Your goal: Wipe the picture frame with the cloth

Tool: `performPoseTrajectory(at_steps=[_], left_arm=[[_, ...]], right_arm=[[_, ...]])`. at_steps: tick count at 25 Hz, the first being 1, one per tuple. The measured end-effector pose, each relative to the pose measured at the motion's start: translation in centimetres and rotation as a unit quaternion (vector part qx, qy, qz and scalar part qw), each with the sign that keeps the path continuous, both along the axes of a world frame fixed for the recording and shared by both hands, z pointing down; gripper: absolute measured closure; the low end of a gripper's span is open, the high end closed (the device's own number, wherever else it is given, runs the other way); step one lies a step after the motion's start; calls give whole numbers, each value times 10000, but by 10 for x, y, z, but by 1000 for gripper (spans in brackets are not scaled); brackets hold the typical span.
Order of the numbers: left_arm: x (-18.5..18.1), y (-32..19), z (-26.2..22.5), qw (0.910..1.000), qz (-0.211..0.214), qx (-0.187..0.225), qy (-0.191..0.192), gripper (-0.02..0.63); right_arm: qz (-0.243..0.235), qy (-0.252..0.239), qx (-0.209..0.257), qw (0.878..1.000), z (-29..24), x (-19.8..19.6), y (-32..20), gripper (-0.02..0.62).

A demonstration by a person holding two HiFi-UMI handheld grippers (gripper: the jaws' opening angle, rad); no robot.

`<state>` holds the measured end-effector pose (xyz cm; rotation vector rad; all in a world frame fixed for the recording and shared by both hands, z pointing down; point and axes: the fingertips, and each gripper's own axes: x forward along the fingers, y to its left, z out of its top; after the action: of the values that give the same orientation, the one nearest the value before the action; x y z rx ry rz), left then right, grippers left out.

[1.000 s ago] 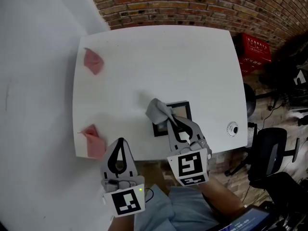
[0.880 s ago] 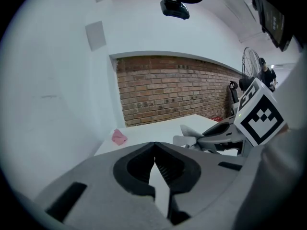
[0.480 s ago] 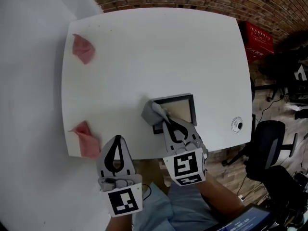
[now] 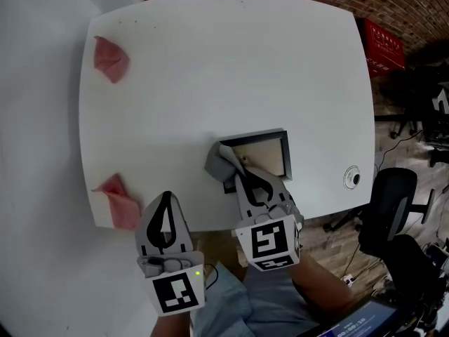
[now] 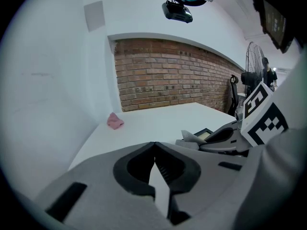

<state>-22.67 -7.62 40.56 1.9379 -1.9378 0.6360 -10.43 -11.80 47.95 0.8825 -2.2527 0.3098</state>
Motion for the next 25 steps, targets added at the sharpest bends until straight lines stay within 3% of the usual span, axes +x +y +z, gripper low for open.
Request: performPoseTrajectory(at_steps=[25], left_arm=[[45,-25,1,9988,489,-41,-31,597]], right_arm=[[609,-12,43,9981,3,57,-24,571]])
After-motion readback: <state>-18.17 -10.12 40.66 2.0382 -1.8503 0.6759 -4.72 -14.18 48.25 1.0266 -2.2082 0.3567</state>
